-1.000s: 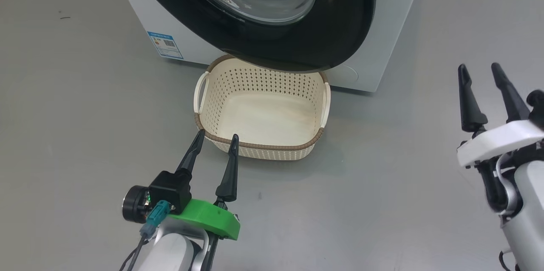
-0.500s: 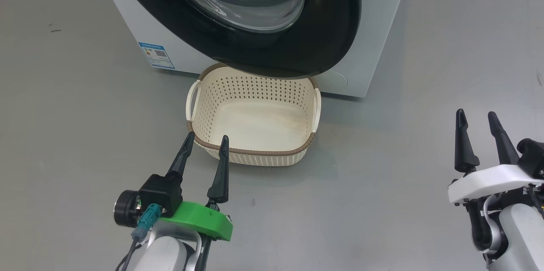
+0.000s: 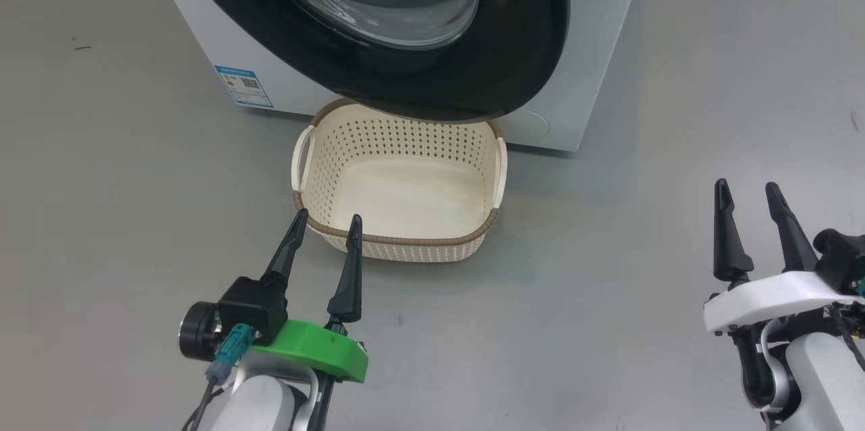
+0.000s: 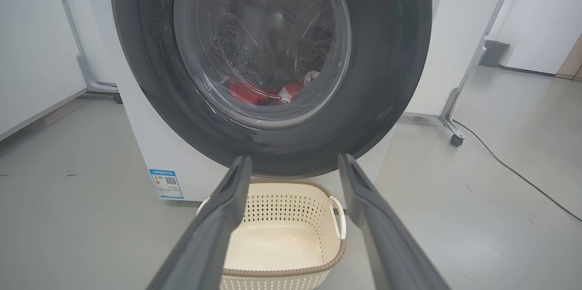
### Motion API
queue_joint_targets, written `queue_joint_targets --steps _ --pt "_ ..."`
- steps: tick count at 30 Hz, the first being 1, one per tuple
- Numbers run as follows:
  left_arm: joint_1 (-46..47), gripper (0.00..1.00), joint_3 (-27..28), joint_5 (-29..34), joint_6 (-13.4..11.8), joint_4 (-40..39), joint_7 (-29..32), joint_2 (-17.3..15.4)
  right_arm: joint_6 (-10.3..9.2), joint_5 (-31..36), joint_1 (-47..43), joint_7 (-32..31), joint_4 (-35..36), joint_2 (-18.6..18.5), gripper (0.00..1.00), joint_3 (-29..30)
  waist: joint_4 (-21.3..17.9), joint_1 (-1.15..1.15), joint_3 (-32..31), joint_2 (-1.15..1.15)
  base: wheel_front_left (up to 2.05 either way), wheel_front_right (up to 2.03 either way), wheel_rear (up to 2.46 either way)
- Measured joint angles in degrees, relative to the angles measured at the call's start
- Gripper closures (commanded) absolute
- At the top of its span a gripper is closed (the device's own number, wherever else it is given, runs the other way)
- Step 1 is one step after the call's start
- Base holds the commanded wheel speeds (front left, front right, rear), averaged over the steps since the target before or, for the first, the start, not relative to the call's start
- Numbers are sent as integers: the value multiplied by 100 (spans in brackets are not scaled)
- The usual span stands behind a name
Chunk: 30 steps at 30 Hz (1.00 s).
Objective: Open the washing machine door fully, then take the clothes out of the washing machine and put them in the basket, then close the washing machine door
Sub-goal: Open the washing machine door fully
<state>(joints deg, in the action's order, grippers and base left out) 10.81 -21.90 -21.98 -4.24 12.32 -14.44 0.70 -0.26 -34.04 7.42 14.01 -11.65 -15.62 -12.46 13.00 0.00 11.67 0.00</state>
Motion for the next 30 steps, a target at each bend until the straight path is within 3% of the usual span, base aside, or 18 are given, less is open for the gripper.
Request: queue_joint_targets --steps 23,30 --pt "-14 0 -73 1 57 -14 0 0 -32 218 -98 19 311 -66 0 143 44 0 98 0 0 0 0" --pt "-1 0 -156 0 101 -56 0 1 91 179 174 19 416 -219 0 290 115 0 253 0 0 0 0"
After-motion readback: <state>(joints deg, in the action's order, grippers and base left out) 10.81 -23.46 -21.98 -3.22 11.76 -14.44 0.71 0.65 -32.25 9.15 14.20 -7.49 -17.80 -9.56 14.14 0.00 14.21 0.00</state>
